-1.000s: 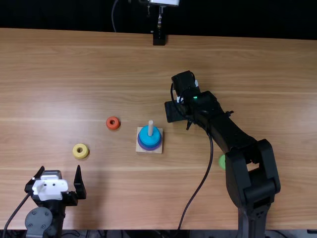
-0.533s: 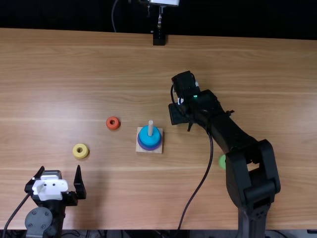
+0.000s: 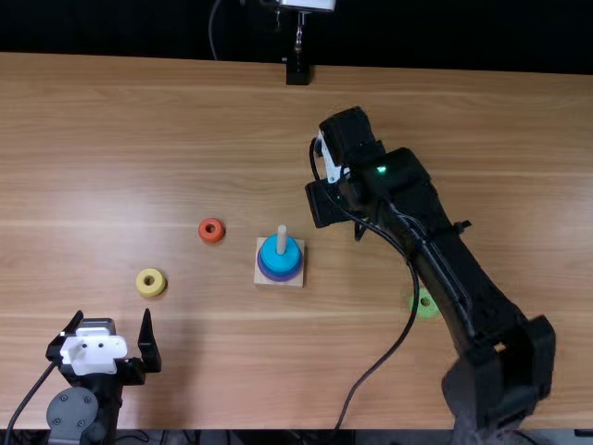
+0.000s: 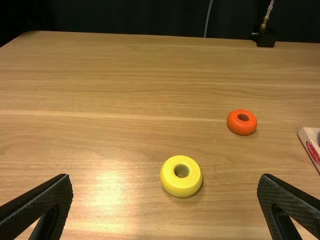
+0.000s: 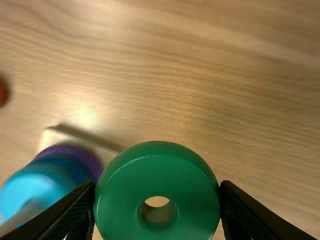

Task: Build the Hanoi tower: stack the rings onto the peg from bottom to top in this color order: purple, dark blue, light blue, dark green, light green, yellow, orange.

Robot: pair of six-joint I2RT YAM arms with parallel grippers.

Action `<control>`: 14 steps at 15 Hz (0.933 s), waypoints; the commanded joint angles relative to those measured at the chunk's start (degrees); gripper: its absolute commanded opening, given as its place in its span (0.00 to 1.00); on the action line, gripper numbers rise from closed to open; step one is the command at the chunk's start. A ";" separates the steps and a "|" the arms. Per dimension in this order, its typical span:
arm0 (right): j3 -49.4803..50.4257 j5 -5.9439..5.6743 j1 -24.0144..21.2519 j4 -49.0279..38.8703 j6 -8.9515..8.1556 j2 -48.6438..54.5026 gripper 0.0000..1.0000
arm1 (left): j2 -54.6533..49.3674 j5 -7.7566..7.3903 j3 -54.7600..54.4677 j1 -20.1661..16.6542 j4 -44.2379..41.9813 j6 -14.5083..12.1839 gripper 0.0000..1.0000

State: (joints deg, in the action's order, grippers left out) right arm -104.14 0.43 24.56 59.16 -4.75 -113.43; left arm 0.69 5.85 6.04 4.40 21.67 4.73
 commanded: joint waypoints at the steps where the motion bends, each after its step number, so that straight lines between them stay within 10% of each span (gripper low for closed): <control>1: -3.00 1.26 1.37 1.34 2.54 3.56 0.00 | -0.69 0.48 -6.04 -0.01 4.80 0.01 1.00; 14: -13.20 1.16 11.57 11.57 2.64 5.06 0.00 | -0.69 0.48 -6.04 -0.01 4.91 0.01 1.00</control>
State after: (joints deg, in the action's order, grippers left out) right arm -115.18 1.08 35.64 70.67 -2.63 -110.50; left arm 0.69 5.87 6.04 4.40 21.67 4.75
